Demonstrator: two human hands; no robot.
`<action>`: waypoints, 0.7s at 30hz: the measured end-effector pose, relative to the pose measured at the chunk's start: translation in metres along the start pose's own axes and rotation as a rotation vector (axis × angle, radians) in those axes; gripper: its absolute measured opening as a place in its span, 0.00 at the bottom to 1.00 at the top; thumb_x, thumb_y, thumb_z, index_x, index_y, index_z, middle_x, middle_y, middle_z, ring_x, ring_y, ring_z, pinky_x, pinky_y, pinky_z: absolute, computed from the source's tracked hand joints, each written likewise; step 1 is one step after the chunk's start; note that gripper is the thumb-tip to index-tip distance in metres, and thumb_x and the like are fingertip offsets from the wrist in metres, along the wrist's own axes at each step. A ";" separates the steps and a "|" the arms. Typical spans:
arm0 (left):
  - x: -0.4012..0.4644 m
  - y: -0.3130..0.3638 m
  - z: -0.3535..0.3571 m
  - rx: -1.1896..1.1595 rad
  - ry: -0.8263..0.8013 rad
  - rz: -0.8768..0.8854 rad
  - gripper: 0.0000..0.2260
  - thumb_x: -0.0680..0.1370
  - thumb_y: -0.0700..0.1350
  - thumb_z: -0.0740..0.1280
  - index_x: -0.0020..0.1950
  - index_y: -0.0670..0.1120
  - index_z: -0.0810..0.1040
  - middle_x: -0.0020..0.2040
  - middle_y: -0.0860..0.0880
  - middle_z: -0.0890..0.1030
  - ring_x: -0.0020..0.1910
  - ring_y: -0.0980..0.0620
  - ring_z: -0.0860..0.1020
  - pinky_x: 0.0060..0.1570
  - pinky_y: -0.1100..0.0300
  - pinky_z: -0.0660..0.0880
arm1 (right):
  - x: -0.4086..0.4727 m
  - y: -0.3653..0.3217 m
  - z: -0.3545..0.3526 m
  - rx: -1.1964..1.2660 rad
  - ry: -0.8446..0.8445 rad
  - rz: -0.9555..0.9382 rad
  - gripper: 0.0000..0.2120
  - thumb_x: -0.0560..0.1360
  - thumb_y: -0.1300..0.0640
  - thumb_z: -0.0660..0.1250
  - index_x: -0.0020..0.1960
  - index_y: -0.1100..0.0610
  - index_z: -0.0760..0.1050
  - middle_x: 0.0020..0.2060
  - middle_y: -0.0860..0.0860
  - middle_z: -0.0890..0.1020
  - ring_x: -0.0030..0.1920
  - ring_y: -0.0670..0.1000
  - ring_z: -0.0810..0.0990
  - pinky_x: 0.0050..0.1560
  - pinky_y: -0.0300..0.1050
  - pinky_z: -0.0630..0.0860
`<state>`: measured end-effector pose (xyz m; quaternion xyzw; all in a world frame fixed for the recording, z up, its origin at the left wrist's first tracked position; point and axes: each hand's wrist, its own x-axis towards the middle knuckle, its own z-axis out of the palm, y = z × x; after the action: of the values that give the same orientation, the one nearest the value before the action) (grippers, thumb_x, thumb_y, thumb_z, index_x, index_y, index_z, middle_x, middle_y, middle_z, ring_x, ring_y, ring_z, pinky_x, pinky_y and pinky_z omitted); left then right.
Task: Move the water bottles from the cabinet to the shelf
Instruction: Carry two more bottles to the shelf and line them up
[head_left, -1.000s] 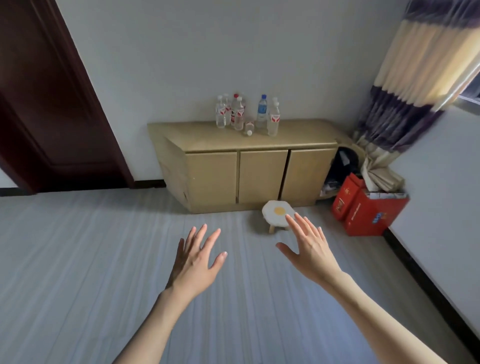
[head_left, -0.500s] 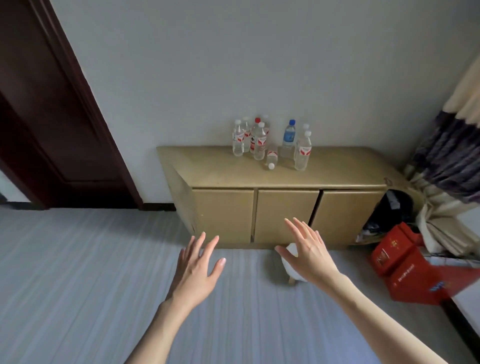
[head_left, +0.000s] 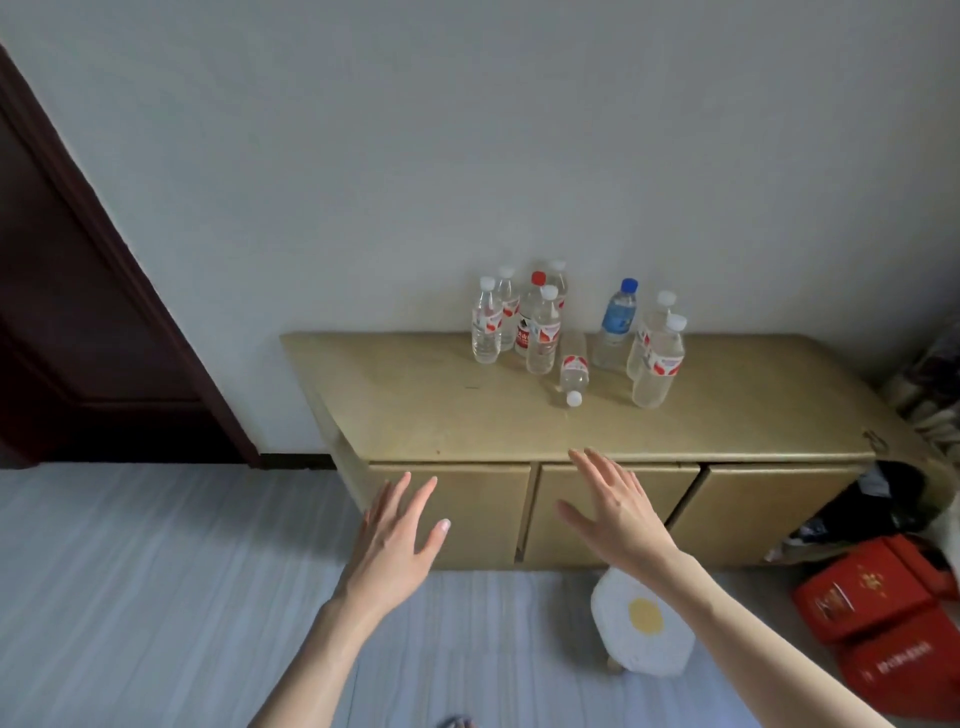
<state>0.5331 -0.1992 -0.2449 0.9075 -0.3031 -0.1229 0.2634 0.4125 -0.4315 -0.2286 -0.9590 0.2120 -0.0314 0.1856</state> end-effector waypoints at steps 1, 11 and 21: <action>0.024 -0.002 -0.008 -0.010 0.020 0.001 0.26 0.77 0.59 0.54 0.74 0.54 0.56 0.77 0.48 0.51 0.76 0.48 0.47 0.73 0.51 0.50 | 0.020 -0.001 -0.003 0.006 0.002 0.001 0.32 0.76 0.42 0.57 0.75 0.51 0.51 0.75 0.52 0.56 0.75 0.52 0.52 0.74 0.49 0.50; 0.198 -0.005 -0.007 0.111 0.024 0.089 0.34 0.70 0.64 0.43 0.73 0.52 0.60 0.75 0.46 0.58 0.75 0.44 0.55 0.72 0.48 0.54 | 0.179 0.021 -0.008 -0.001 0.003 -0.005 0.34 0.74 0.38 0.57 0.75 0.52 0.53 0.74 0.54 0.59 0.74 0.55 0.55 0.73 0.55 0.55; 0.391 0.012 -0.007 0.176 -0.002 0.061 0.24 0.78 0.52 0.57 0.73 0.47 0.59 0.73 0.41 0.62 0.74 0.41 0.56 0.72 0.46 0.56 | 0.388 0.059 -0.025 -0.036 -0.051 -0.158 0.33 0.76 0.48 0.63 0.75 0.51 0.52 0.75 0.53 0.57 0.75 0.54 0.52 0.74 0.51 0.47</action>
<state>0.8372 -0.4444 -0.2574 0.9174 -0.3406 -0.0886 0.1857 0.7385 -0.6522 -0.2347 -0.9764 0.1313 -0.0176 0.1706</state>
